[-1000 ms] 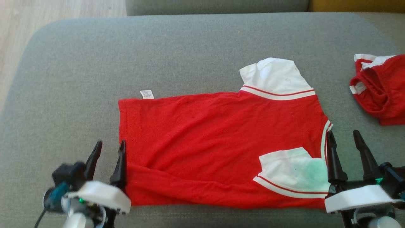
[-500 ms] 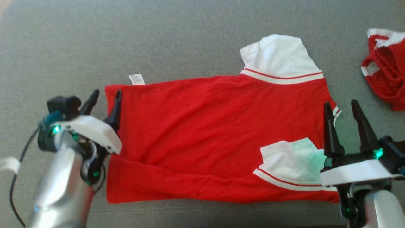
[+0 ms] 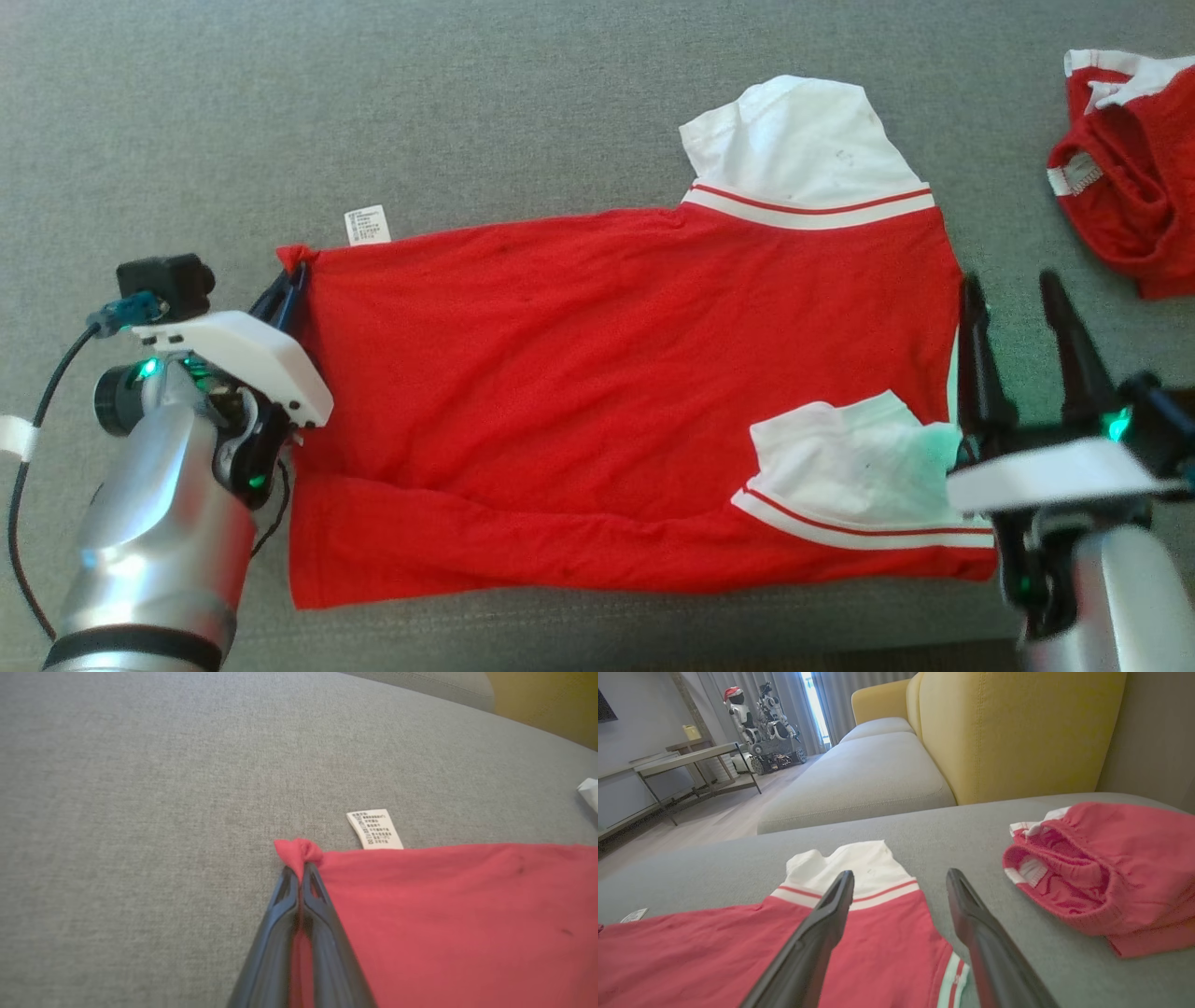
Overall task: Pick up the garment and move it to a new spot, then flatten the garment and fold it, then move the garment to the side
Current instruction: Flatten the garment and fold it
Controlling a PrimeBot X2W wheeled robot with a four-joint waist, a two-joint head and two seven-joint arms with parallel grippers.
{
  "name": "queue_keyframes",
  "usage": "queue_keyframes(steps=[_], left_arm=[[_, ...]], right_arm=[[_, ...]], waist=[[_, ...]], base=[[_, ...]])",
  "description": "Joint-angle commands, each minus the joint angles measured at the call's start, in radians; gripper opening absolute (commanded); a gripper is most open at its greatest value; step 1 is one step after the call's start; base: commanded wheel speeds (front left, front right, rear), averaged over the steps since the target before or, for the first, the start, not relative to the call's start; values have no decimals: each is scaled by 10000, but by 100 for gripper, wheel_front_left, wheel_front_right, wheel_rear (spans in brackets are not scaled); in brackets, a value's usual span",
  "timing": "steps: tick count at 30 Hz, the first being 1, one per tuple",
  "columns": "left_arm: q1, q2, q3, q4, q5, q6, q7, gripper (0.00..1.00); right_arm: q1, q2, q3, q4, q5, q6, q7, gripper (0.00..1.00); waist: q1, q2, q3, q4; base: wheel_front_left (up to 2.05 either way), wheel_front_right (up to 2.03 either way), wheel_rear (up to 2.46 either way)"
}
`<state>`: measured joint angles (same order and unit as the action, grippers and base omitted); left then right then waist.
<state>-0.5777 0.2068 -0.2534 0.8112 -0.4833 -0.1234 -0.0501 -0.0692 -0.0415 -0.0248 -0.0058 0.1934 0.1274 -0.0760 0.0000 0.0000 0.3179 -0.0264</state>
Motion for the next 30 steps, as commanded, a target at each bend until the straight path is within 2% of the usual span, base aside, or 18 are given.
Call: queue_keyframes(steps=[1, 6, 14, 22, 30], left_arm=[[-378, 424, 220, -142, -62, -21, -120, 0], [-651, 382, 0, 169, -139, -50, -482, 0], [-1347, -111, -579, 252, -189, -67, -886, 0], [-2105, -721, -1485, 139, -477, -71, -1115, 0], [-2451, -901, -2214, 278, -905, -72, -1468, 0]], right_arm=[[-518, -87, 152, -246, 9, 33, -28, 100], [-1791, -281, 10, 521, 44, 33, 275, 100], [-4352, -1307, 394, 2880, 824, 33, 888, 100], [-6478, -2388, 1457, 5501, 1600, 33, 2287, 100], [-7326, -3206, 2561, 6988, 2233, 33, 3821, 100]], waist=[[0, 0, 6, -12], [0, 0, 53, 65], [0, 0, 337, 812], [0, 0, 838, 1858], [0, 0, 1004, 2257]], base=[[0, 0, 0], [0, 0, 0], [0, 0, 0], [0, 0, 0], [0, 0, 0]])
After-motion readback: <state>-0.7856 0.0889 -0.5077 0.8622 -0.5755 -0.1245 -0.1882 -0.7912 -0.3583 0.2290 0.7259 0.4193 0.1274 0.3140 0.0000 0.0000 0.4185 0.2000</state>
